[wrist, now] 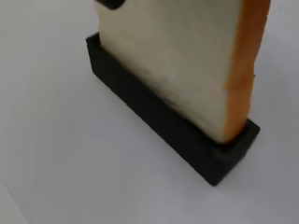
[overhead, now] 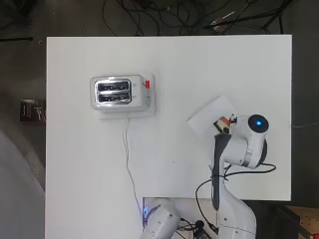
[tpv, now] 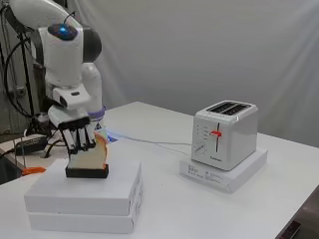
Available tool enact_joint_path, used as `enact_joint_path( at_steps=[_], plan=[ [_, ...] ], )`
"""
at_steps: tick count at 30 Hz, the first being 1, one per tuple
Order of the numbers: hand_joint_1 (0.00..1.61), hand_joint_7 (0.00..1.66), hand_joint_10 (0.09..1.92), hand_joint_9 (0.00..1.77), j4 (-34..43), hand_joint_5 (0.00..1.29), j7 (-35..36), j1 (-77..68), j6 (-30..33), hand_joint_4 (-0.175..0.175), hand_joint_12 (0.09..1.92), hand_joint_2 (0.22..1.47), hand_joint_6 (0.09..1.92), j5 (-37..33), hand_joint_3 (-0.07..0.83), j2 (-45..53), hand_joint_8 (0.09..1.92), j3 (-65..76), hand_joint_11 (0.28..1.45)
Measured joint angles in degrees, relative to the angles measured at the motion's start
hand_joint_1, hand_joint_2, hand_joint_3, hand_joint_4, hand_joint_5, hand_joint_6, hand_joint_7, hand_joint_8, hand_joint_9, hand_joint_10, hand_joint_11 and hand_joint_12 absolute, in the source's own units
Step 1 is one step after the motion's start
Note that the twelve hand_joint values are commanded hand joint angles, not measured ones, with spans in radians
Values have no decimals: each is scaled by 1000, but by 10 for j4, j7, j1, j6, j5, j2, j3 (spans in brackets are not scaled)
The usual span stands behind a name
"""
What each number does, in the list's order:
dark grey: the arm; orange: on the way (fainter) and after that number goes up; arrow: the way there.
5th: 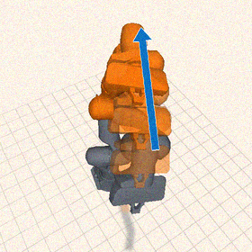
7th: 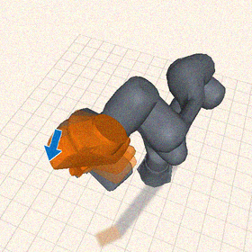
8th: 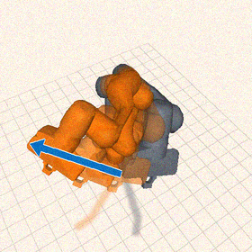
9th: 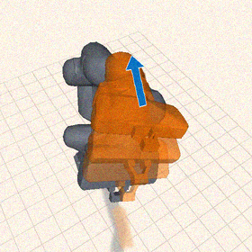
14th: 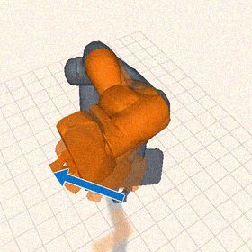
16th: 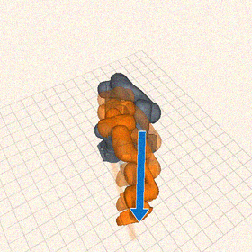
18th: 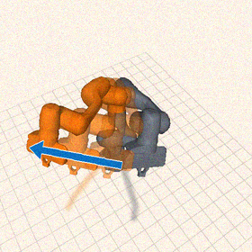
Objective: Teleoperate dual arm-hand system to toast a bread
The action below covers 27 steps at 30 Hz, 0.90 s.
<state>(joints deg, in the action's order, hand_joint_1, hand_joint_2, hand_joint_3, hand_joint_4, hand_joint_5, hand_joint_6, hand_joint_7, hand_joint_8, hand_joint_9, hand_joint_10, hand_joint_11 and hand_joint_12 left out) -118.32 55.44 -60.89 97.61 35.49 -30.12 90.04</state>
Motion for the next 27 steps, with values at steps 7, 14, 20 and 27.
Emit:
enact_joint_path(
  at_steps=[7,14,20,27],
  plan=[
    [1244,1104,87,1453,0,742,-17,87,10,-175,611,1151,1198,-20,0,-31,918,-264,662],
    [1243,1124,87,1413,18,736,33,45,25,-175,435,1149,1249,-94,-1,48,845,-311,707],
    [1251,1198,87,1403,68,768,260,68,55,-175,394,1127,1252,-233,-1,226,662,-435,751],
    [1256,1250,87,1396,110,802,240,39,56,-175,427,1110,1238,-277,1,273,534,-450,741]
  ],
)
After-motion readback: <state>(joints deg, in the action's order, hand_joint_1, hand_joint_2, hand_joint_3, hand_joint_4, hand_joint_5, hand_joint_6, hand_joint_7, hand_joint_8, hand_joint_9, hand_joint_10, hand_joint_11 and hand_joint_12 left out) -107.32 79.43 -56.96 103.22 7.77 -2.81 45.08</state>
